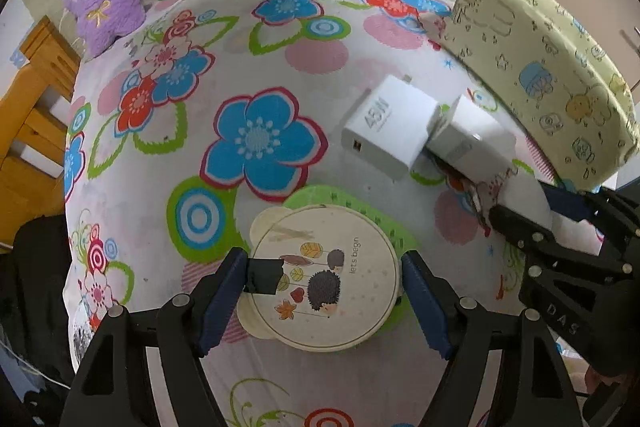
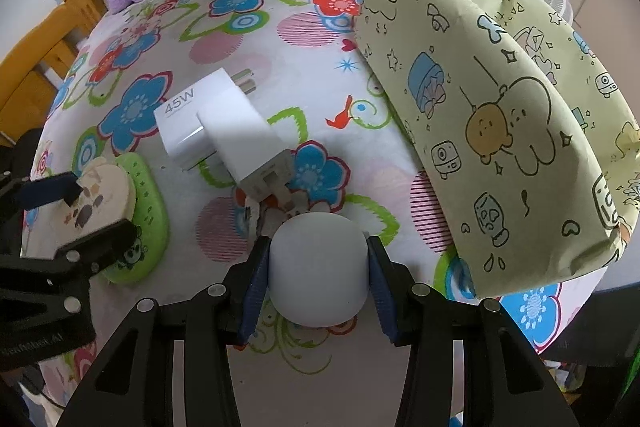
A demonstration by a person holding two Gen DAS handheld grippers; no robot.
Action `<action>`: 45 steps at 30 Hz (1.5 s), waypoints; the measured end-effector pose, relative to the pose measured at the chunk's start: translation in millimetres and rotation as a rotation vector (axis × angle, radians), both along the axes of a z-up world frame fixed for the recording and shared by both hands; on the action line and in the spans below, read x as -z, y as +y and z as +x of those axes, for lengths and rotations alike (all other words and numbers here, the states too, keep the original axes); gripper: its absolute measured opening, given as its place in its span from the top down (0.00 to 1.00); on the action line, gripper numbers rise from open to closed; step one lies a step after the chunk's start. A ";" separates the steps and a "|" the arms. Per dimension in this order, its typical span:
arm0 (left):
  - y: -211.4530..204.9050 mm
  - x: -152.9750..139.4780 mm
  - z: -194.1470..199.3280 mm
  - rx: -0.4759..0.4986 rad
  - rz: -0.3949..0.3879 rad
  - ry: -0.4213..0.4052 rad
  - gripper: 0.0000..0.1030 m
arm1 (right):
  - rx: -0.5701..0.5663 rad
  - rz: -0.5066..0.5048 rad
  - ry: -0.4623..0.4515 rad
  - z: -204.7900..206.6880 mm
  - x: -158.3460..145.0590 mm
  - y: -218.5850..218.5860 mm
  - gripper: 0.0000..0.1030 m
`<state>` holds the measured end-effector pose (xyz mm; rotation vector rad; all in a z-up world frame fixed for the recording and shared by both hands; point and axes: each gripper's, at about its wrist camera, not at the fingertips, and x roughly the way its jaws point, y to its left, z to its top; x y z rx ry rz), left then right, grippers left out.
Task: Organize rigid objects
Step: 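Grasp the white round ball with the right tool while the left tool closes on the cookie tin, then lift the ball and cookie tin and carry both over the fabric basket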
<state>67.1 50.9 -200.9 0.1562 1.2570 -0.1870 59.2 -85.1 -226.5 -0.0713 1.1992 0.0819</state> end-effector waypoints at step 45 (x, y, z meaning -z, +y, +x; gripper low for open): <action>-8.6 -52.0 -29.9 -0.095 -0.045 -0.071 0.23 | -0.057 0.031 -0.027 -8.4 -52.1 -0.1 0.52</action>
